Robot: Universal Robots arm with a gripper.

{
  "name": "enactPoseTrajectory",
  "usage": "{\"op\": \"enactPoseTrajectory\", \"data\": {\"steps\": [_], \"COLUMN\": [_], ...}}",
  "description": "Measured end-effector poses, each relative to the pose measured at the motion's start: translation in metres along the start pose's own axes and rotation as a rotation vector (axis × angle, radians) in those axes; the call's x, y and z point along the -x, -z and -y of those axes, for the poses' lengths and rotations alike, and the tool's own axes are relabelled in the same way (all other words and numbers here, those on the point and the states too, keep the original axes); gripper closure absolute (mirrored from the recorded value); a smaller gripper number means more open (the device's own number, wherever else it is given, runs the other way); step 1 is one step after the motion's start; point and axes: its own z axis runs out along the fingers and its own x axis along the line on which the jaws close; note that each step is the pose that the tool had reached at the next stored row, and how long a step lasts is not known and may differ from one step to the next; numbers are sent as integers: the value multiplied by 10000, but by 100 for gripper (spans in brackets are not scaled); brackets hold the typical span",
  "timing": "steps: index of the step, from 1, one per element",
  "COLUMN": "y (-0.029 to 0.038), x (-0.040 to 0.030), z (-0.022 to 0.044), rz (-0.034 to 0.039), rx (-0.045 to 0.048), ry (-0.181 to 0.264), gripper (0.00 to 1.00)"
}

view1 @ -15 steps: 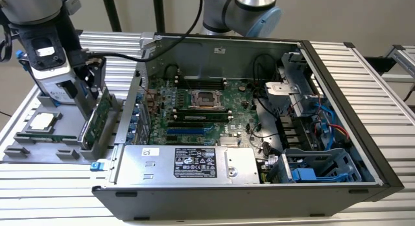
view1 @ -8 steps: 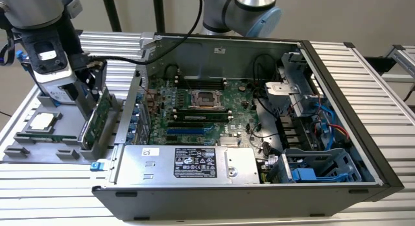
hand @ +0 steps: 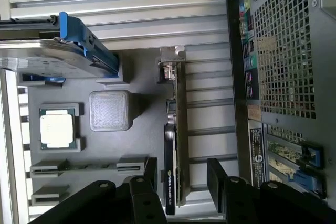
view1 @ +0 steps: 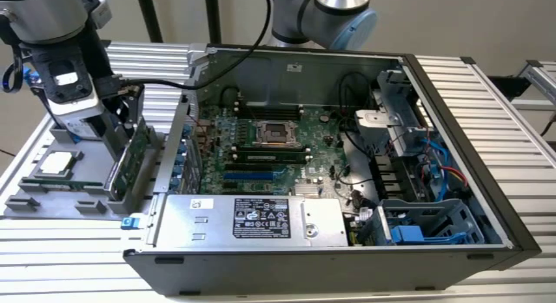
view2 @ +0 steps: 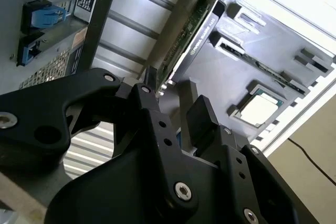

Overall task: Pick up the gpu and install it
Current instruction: 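Pick up the gpu and move the gpu toward the slot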

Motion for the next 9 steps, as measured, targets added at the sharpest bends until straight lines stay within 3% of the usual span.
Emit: {"op": "enactPoseTrajectory", "data": {"steps": [9], "y": [-65], "x": [-2], "z": [4], "rz": [-1], "rx": [1], "ry": [10], "gripper": [0]}}
